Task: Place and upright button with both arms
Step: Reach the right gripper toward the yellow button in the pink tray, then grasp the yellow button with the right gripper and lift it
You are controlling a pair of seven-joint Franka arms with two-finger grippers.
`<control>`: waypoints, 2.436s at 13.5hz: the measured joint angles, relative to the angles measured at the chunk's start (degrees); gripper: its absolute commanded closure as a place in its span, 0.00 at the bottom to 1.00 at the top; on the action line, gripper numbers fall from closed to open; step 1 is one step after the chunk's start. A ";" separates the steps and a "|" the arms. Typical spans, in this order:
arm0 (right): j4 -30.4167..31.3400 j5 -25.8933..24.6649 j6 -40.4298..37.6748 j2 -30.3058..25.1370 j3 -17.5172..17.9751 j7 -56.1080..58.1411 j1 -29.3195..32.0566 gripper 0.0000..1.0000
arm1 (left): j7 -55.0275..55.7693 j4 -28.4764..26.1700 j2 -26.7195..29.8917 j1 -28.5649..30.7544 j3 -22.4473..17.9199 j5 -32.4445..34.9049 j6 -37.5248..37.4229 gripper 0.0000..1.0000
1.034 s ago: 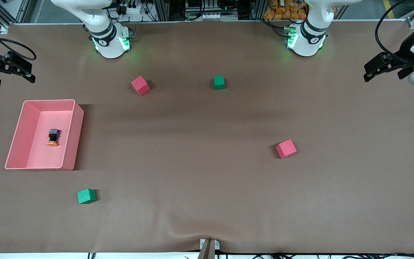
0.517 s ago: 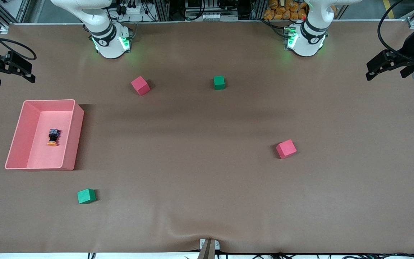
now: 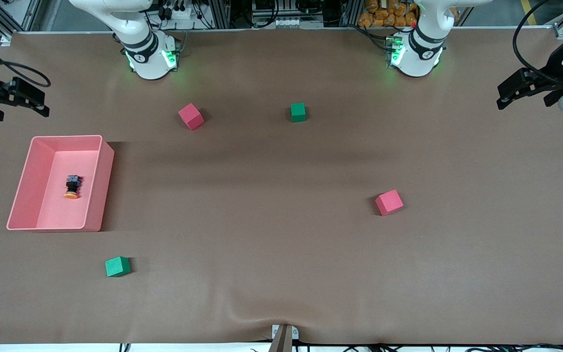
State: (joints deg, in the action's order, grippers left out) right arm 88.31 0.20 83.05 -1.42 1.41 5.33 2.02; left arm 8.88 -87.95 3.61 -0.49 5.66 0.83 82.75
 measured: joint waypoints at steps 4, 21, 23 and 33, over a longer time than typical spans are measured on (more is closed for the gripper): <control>0.51 -0.25 2.59 7.06 -0.12 0.02 2.99 0.00 | -0.05 0.00 -0.49 -0.07 0.04 0.00 0.00 0.00; 16.21 -0.33 36.41 28.17 -0.56 16.25 19.73 0.00 | -0.07 -0.49 -4.87 -2.73 1.34 -0.99 -0.57 0.00; 17.55 -0.33 39.94 29.61 -0.55 16.71 19.93 0.00 | -0.07 -0.49 -5.20 -2.73 1.42 -0.99 -0.57 0.00; 21.60 -0.32 48.88 33.98 -0.54 20.06 21.10 1.00 | -0.07 0.95 -4.63 -2.37 1.69 -0.98 -0.57 0.00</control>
State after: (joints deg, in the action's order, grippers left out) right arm 109.90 -0.12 131.92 32.55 0.87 25.39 23.13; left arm 8.81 -87.00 -1.03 -2.86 7.35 -0.14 82.18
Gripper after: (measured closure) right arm 0.370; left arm 0.000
